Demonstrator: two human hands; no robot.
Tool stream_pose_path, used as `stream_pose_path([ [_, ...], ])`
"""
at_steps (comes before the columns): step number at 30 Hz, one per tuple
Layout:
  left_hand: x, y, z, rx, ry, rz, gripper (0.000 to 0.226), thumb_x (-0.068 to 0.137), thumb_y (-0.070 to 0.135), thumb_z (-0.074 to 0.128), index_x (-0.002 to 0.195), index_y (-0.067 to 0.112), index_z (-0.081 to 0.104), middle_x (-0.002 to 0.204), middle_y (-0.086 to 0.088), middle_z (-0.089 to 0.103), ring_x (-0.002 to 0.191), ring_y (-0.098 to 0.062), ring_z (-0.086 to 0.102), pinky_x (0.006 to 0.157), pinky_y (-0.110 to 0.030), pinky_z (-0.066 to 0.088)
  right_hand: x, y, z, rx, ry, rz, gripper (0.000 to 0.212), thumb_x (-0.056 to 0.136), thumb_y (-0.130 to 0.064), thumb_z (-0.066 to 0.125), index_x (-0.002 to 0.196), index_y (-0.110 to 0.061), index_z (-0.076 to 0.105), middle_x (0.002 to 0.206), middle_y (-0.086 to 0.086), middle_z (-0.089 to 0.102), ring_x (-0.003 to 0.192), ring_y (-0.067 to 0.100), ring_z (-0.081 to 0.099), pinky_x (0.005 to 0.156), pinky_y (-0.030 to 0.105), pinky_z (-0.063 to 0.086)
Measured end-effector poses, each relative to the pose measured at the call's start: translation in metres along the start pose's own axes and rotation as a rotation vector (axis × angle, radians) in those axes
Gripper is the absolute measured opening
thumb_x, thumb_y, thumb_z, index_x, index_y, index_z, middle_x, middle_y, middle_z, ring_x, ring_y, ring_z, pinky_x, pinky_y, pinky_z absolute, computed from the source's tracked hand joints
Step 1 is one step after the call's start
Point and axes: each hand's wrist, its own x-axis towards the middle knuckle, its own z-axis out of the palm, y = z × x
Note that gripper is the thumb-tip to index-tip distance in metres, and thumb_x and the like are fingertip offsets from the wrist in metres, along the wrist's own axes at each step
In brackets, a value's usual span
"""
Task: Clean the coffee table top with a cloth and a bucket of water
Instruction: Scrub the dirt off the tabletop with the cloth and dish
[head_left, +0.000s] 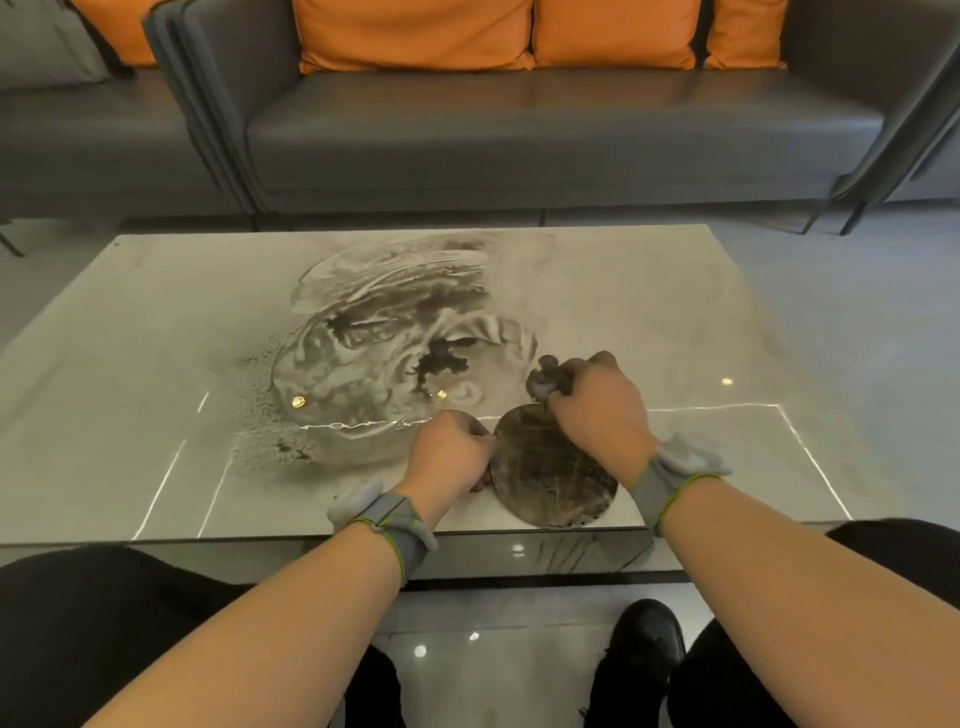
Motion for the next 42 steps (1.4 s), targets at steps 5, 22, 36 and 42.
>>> stream_pose_path([
  [5, 0.013, -0.014, 0.007, 0.067, 0.062, 0.017, 0.024, 0.07, 0.031, 0.054, 0.073, 0.015, 0.071, 0.061, -0.007, 0.072, 0.062, -0.028, 0.073, 0.064, -0.041, 0.063, -0.011, -0.01, 0.034, -0.166, -0.06, -0.181, 0.034, 0.089, -0.028, 0.053, 0.121, -0.024, 0.066, 0.106, 0.007, 0.052, 0.09, 0.032, 0.06, 0.071, 0.037, 0.054],
  [22, 0.029, -0.019, 0.013, 0.167, 0.032, -0.041, 0.032, 0.056, 0.021, 0.046, 0.077, 0.014, 0.069, 0.077, -0.011, 0.074, 0.076, -0.032, 0.072, 0.073, -0.038, 0.062, -0.039, -0.002, 0.028, 0.03, -0.318, -0.362, 0.048, 0.086, -0.013, 0.05, 0.125, -0.035, 0.068, 0.128, -0.004, 0.058, 0.116, 0.02, 0.056, 0.1, 0.036, 0.047],
  [36, 0.023, -0.016, 0.01, 0.086, -0.007, -0.03, 0.026, 0.066, 0.028, 0.054, 0.071, 0.01, 0.072, 0.065, -0.01, 0.074, 0.074, -0.03, 0.073, 0.074, -0.04, 0.062, -0.068, 0.006, 0.006, -0.048, -0.054, -0.318, 0.039, 0.09, -0.026, 0.053, 0.128, -0.027, 0.061, 0.117, 0.002, 0.055, 0.088, 0.027, 0.062, 0.073, 0.037, 0.055],
  [42, 0.017, -0.013, 0.009, 0.209, 0.005, 0.041, 0.025, 0.068, 0.03, 0.056, 0.074, 0.011, 0.07, 0.075, -0.01, 0.073, 0.083, -0.033, 0.069, 0.071, -0.031, 0.057, -0.054, -0.006, 0.041, -0.089, -0.118, -0.304, 0.037, 0.088, -0.026, 0.057, 0.124, -0.023, 0.06, 0.115, 0.004, 0.056, 0.095, 0.029, 0.061, 0.074, 0.04, 0.054],
])
